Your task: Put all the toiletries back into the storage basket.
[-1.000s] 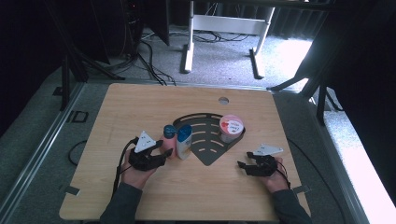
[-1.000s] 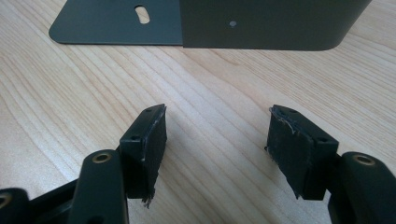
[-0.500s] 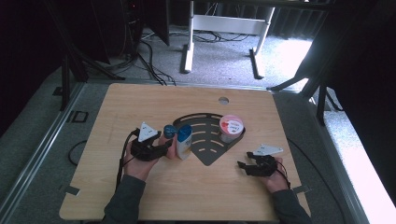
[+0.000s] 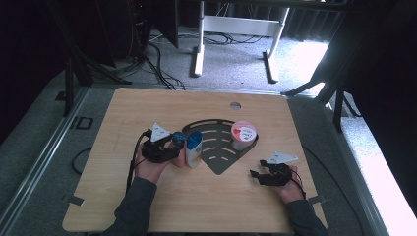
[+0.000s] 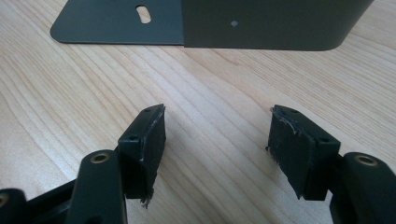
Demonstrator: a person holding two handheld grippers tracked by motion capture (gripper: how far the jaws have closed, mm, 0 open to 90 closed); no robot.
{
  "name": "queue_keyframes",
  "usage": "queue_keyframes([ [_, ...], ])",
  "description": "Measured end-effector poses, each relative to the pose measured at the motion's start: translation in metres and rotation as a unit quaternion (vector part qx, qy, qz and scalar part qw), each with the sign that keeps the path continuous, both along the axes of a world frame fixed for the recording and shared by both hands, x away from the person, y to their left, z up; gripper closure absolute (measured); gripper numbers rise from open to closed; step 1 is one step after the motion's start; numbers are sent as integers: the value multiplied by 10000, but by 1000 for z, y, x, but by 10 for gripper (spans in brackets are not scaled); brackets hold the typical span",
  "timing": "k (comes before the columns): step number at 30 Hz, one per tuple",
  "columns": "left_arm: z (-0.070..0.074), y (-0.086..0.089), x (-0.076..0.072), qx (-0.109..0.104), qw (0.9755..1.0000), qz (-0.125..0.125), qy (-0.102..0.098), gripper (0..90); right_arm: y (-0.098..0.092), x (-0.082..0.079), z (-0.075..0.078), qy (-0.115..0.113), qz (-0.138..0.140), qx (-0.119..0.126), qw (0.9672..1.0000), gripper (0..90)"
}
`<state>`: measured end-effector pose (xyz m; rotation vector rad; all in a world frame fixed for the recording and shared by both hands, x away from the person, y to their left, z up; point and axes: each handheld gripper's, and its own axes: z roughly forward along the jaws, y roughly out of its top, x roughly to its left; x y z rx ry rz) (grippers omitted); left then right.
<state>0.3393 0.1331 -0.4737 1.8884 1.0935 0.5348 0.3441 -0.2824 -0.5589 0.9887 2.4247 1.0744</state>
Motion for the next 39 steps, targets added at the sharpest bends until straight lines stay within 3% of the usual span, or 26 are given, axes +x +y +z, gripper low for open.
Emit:
queue_keyframes([
  [20, -2, -5, 17, 25, 9997, -171, 166, 446, 0, 0, 0, -6, 29, -9, 10000, 353],
  [35, 0, -11, 23, 51, 9996, -207, 169, 493, 0, 0, 0, -8, 47, -11, 10000, 346],
  [39, 0, -12, 25, -28, 9995, -203, 228, 513, 0, 0, 0, -5, 50, -10, 10000, 344],
])
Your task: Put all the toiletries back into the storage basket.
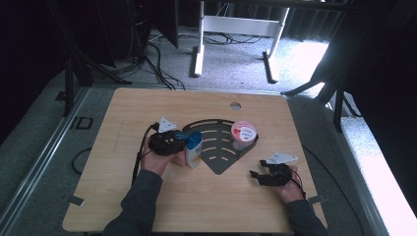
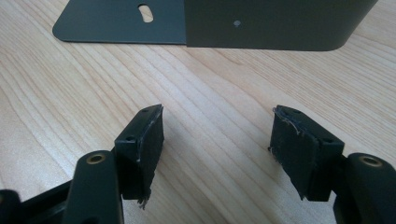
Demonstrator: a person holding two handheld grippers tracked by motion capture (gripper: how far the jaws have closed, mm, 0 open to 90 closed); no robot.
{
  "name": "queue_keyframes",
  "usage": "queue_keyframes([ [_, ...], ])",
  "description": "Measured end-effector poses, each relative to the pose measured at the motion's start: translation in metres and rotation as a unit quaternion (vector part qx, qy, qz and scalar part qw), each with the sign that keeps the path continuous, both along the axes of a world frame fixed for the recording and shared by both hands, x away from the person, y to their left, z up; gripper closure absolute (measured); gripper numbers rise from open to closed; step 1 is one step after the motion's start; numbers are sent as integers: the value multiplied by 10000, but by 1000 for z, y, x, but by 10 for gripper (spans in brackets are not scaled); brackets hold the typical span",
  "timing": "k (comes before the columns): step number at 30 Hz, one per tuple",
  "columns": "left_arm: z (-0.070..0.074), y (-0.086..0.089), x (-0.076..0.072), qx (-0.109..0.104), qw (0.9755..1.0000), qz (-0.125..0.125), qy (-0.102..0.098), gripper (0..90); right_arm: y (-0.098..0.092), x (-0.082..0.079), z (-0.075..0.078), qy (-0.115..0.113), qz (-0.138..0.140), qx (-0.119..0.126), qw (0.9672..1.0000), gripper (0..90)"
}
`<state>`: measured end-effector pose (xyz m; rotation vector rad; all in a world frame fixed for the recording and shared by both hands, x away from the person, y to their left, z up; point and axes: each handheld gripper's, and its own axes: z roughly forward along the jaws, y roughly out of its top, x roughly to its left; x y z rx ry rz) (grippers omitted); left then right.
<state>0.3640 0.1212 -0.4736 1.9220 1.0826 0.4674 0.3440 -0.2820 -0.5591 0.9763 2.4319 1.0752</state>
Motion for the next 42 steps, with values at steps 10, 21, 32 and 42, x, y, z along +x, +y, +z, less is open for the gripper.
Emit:
queue_keyframes([
  [10, 3, 3, -1, 135, 9999, -36, -14, 526, 0, 0, 0, 1, 4, 0, 10000, 343],
  [21, 7, 3, -6, 363, 9992, -177, 12, 528, 0, 0, 0, -12, 13, -7, 10000, 342],
  [32, 8, 8, -8, 481, 9987, -147, 62, 527, 0, 0, 0, 4, 6, -6, 10000, 341],
  [42, 2, 5, -10, 154, 9992, 373, -32, 516, 0, 0, 0, 0, 9, -4, 10000, 340],
])
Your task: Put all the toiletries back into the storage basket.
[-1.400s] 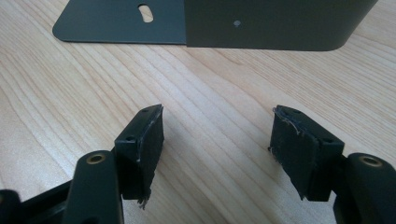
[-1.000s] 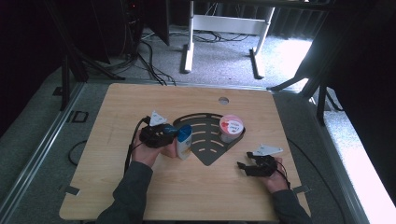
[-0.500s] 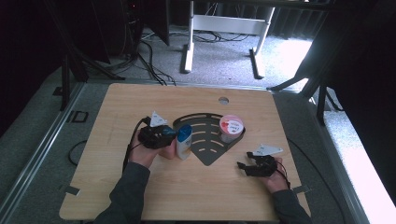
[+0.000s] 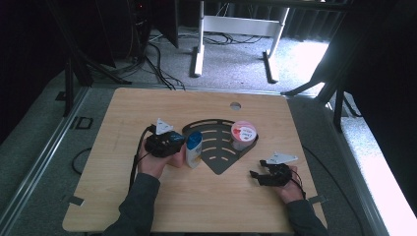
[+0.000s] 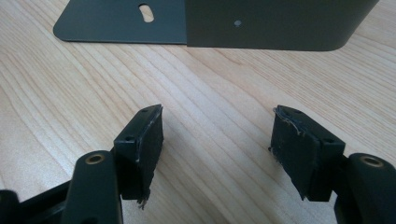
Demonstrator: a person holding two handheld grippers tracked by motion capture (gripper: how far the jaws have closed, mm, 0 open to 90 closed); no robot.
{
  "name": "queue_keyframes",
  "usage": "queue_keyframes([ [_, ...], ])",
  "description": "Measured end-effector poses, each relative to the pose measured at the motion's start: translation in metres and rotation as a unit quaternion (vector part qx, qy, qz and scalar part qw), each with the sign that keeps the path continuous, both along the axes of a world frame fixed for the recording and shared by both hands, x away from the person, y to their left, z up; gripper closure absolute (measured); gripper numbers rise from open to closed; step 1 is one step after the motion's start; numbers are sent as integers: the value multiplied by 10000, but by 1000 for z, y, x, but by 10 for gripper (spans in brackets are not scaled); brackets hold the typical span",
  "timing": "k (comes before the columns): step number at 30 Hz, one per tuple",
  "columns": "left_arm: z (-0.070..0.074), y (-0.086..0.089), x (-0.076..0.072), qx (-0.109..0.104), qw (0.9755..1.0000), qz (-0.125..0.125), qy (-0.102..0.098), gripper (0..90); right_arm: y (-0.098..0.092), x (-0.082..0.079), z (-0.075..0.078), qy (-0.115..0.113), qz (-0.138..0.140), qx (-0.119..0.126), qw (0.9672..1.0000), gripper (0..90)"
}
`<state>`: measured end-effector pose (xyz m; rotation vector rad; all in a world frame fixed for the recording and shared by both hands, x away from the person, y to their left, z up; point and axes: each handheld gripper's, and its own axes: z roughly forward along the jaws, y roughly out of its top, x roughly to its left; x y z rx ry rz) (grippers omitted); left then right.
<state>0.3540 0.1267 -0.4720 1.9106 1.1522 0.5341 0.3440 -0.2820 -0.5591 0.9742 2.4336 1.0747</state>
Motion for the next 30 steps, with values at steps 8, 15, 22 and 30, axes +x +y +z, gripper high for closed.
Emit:
queue_keyframes([
  [8, -4, -6, -1, -204, 9990, 387, -89, 516, 0, 0, 0, 0, 4, -3, 10000, 340],
  [15, -1, -5, 1, -61, 9997, 218, -33, 527, 0, 0, 0, 2, 7, -3, 10000, 338],
  [22, 2, -5, 1, 110, 9999, -12, 18, 529, 0, 0, 0, 5, 6, -3, 10000, 338],
  [30, 4, -3, 1, 152, 9999, -47, 13, 530, 0, 0, 0, 5, 8, -4, 10000, 338],
])
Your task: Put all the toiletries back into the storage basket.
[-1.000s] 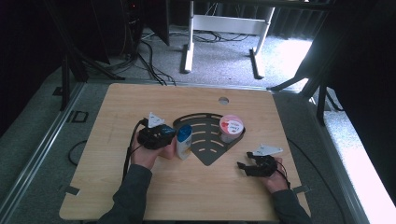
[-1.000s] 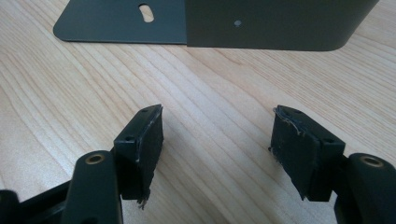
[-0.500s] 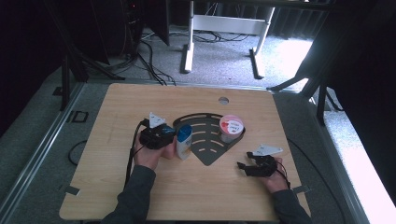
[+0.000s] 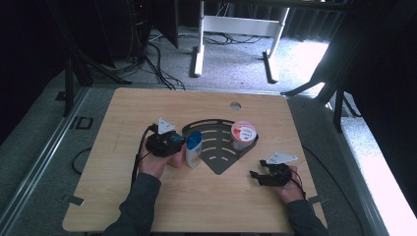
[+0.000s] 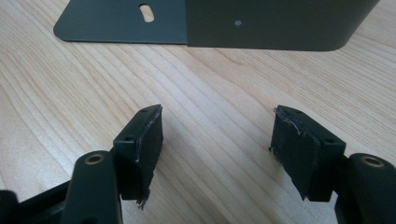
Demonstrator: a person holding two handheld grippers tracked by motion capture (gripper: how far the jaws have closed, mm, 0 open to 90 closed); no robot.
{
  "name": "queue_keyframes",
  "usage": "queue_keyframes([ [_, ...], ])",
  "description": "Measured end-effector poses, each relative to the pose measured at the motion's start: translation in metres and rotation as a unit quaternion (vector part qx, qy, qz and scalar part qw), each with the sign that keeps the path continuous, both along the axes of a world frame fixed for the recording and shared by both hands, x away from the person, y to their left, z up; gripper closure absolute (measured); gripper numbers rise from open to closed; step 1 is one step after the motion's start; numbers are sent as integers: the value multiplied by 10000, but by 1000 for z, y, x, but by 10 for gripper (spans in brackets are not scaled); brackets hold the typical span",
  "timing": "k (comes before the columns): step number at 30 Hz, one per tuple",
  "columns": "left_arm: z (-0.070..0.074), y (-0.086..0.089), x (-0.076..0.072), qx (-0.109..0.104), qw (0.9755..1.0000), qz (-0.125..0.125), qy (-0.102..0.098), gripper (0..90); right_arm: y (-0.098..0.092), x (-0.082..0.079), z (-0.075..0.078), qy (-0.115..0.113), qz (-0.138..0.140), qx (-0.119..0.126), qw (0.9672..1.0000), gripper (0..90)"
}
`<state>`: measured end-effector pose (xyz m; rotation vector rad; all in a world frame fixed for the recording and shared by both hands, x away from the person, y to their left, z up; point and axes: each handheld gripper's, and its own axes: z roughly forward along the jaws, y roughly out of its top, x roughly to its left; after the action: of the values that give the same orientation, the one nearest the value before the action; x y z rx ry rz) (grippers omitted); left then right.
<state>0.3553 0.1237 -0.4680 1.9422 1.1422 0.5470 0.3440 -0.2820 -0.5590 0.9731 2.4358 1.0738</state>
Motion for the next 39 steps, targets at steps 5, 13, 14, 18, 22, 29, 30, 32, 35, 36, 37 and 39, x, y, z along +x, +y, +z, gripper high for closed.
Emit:
queue_keyframes([
  [5, 3, 2, 1, -15, 10000, 1, -8, 530, 0, 0, 0, -4, 3, -1, 10000, 338],
  [13, 14, 4, 7, -2, 10000, 16, -52, 530, 0, 0, 0, 6, -2, 3, 10000, 337],
  [14, 14, 4, 7, -2, 10000, 16, -52, 530, 0, 0, 0, 6, -2, 2, 10000, 337],
  [18, 17, 4, 9, 8, 10000, 31, -55, 530, 0, 0, 0, 6, -1, 2, 10000, 337],
  [22, 19, 4, 11, 27, 10000, 21, -50, 531, 0, 0, 0, 7, -1, 2, 10000, 337],
  [29, 23, 3, 14, 35, 10000, 2, -70, 531, 0, 0, 0, 7, -2, 2, 10000, 337],
  [30, 26, 2, 15, 25, 10000, 7, -86, 531, 0, 0, 0, 7, -1, 2, 10000, 337],
  [32, 28, 2, 16, 20, 9999, 13, -98, 531, 0, 0, 0, 8, -1, 5, 10000, 337],
  [35, 32, 1, 18, 28, 9999, 22, -110, 531, 0, 0, 0, 7, -2, 2, 10000, 337],
  [36, 33, 1, 19, 24, 9999, 26, -122, 531, 0, 0, 0, 7, -1, 2, 10000, 337],
  [37, 34, 1, 19, 20, 9999, 26, -127, 531, 0, 0, 0, 9, 0, 6, 10000, 336],
  [39, 36, 1, 20, 31, 9999, 39, -143, 531, 0, 0, 0, 7, -1, 3, 10000, 337],
])
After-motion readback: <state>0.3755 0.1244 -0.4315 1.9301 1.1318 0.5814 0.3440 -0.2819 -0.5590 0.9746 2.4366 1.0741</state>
